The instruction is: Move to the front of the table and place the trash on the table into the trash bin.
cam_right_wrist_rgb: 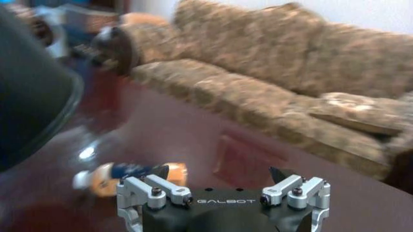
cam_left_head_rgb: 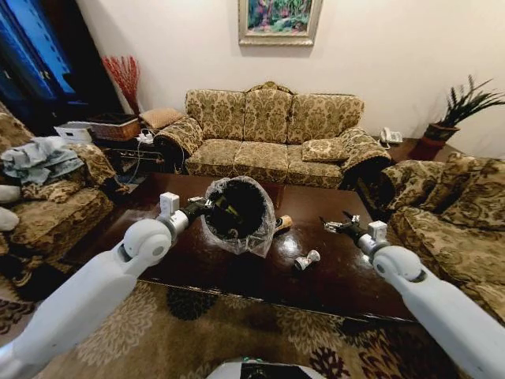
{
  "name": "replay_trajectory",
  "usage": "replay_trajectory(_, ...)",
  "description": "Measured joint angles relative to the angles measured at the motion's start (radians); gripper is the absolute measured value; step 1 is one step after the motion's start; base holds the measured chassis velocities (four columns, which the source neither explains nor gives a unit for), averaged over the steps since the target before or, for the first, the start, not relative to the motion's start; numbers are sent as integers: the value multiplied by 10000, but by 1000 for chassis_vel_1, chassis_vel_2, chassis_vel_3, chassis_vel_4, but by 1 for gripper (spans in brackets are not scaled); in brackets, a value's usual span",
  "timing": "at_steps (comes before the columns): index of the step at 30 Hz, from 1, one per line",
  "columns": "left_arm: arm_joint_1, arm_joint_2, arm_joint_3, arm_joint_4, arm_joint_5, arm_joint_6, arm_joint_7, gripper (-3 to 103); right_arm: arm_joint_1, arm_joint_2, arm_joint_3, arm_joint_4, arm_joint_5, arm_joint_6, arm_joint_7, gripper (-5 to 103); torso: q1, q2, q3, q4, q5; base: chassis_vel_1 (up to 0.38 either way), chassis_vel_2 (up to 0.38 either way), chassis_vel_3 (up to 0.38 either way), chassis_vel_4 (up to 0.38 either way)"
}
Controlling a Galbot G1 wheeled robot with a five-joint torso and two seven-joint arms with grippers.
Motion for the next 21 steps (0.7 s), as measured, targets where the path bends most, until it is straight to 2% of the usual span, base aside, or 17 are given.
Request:
replay_trajectory(2,21,37,-49,-13,0,14,-60,2,524,-192,-356,-418,-106,-146,-803,100,0,0,0,0,-3,0,0,0,0)
replay_trajectory(4,58,38,-106,-2,5,14,-66,2,871,-206,-606,-649,-227,-258,-1103,100,0,0,0,0,1,31,23,25,20)
replay_trajectory(7,381,48,-403,26,97,13,-79,2,2534,-27,-1951,-1669,-816,-196,-1688,100,0,0,0,-1,0,46,26,48,46)
replay_trajectory(8,381,48,-403,26,97,13,-79,2,2534,-27,-1951,-1669,-816,-196,-1688,100,0,0,0,-1,0,38,39,54,51)
replay_trajectory(10,725,108,-711,-43,130,14,-142,2,3671,233,-2997,-2574,-1344,112,-2102,100,1,0,1,-1,1,51,49,67,71)
replay_trajectory(11,725,108,-711,-43,130,14,-142,2,3671,233,-2997,-2574,-1344,112,-2102,100,1,0,1,-1,1,64,49,80,91)
replay_trajectory(12,869,137,-904,-69,129,14,-164,2,4301,416,-3658,-3156,-1666,279,-2452,100,1,0,1,2,-1,90,81,100,80)
replay_trajectory(15,1011,225,-1165,-50,117,12,-174,2,5415,759,-4709,-4003,-2068,350,-3111,100,1,0,1,4,4,85,104,96,87)
replay_trajectory(16,1034,245,-1236,17,105,0,-178,2,6030,953,-5274,-4395,-2307,402,-3522,100,0,0,0,5,-6,109,124,106,98)
replay_trajectory(17,1034,245,-1236,17,105,0,-178,2,6030,953,-5274,-4395,-2307,402,-3522,100,0,0,0,5,-6,109,124,106,98)
replay_trajectory(18,1036,250,-1276,78,88,-19,-201,2,6571,1126,-5762,-4726,-2568,435,-3979,100,0,0,0,6,2,112,124,106,97)
replay_trajectory(21,1010,253,-1304,182,73,-82,-229,2,7946,1526,-6879,-5649,-3503,563,-5387,100,1,0,0,15,-6,86,98,86,85)
